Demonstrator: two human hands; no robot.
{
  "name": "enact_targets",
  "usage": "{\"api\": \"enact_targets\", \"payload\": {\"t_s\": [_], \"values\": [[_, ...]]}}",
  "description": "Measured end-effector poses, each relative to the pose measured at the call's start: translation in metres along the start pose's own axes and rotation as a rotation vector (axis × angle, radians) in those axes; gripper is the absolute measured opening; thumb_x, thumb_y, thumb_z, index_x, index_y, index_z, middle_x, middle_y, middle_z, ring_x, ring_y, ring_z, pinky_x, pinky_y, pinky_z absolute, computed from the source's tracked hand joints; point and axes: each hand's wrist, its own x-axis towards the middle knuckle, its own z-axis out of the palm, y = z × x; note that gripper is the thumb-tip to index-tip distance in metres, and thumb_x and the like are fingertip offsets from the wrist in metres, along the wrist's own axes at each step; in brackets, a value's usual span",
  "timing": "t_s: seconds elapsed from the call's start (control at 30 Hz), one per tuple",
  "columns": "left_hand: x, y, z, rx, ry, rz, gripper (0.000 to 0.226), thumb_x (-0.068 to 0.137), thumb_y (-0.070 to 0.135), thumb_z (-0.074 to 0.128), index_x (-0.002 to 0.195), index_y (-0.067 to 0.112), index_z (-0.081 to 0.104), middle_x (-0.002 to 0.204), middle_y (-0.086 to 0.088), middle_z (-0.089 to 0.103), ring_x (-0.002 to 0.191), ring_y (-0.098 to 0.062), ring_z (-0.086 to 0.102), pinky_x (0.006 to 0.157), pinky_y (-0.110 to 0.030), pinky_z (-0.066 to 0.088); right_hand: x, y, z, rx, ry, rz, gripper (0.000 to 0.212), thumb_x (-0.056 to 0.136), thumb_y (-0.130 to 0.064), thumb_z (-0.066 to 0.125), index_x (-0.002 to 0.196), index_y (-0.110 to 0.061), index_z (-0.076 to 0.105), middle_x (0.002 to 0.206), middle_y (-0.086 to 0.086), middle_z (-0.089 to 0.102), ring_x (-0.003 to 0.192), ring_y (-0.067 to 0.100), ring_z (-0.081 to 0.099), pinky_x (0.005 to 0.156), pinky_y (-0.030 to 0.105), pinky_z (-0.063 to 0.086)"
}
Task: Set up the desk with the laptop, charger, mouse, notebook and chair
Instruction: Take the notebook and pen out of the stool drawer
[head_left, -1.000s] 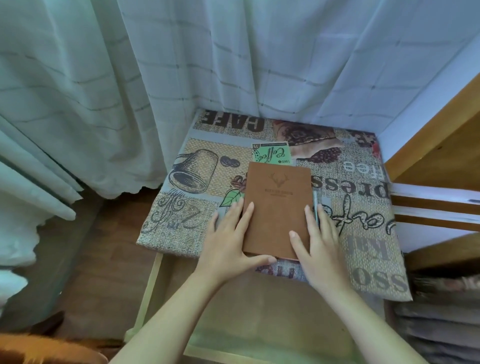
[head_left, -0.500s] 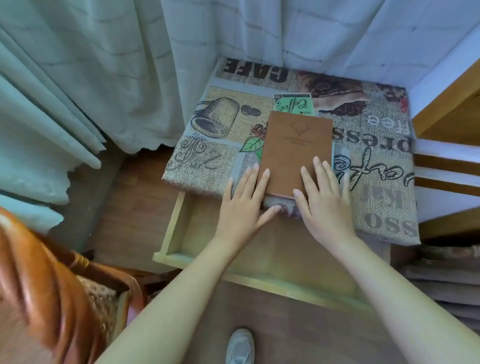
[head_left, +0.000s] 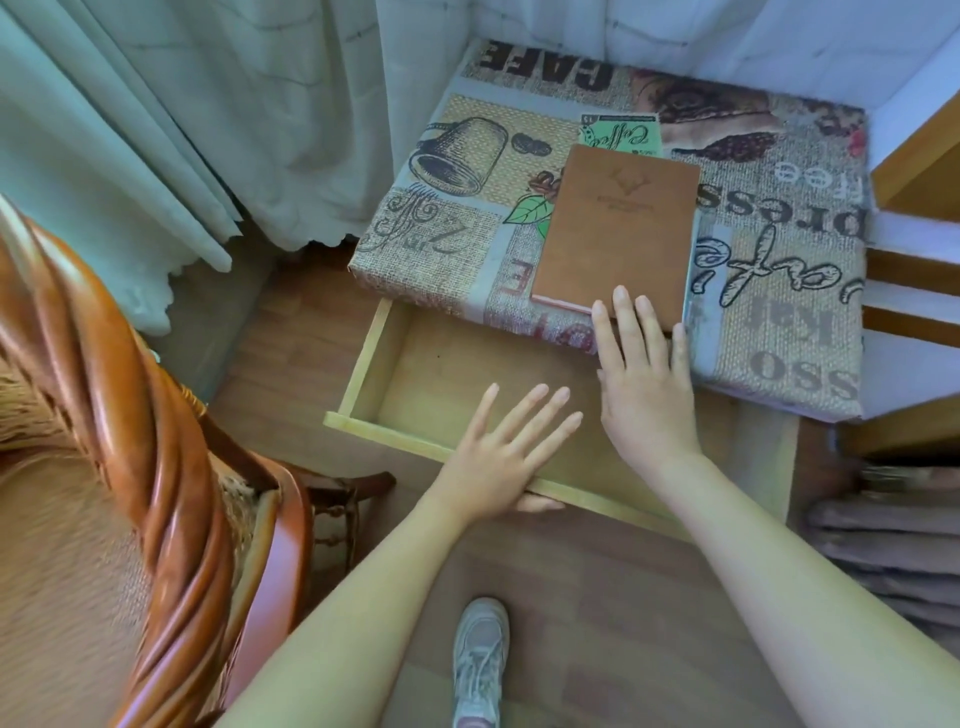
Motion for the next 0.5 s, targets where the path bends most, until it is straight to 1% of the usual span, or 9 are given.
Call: {"api": "enact_targets", "payload": {"t_s": [0.13,0.27,0.37,0.5], "values": [[-0.001,0.002,-0.003,0.015,0.020,-0.065,0.104,0.076,0.084,0.036,0.150,0.012,0.029,0.157,-0.012,0.025,0.146,-0.026,0.022,0.110,-0.061,0.023,-0.001,-0.001,0.000,0.036,0.011,0.024,0.074,0.085,-0.009,0.057,0.148,-0.012,0.019,0.157,0.012,0.018,0.143,0.031,0.018,0.111,0.057,0.019],[0.013,-0.009,-0.016,0.004,0.101,-0.076,0.103,0.076,0.085,0.033,0.151,0.014,0.029,0.157,-0.009,0.026,0.146,-0.021,0.022,0.112,-0.059,0.020,0.000,-0.004,-0.005,0.101,0.016,0.047,0.060,0.092,-0.020,0.050,0.147,-0.014,0.025,0.156,0.009,0.022,0.143,0.028,0.021,0.112,0.055,0.020],[0.030,-0.021,-0.024,-0.001,0.095,-0.145,0.117,0.065,0.090,0.041,0.152,0.014,0.023,0.159,-0.008,0.018,0.147,-0.018,0.016,0.115,-0.055,0.014,0.001,-0.004,-0.008,0.134,0.010,0.064,0.056,0.095,-0.031,0.044,0.146,-0.015,0.028,0.155,0.008,0.025,0.143,0.027,0.022,0.112,0.054,0.020],[0.057,-0.031,-0.030,-0.029,0.089,-0.234,0.132,0.050,0.087,0.057,0.153,0.016,0.015,0.160,-0.005,0.004,0.148,-0.018,0.011,0.116,-0.054,0.008,0.001,-0.002,-0.008,0.137,-0.004,0.065,0.059,0.094,-0.042,0.035,0.147,-0.017,0.027,0.156,0.007,0.023,0.143,0.025,0.020,0.113,0.052,0.018]]}}
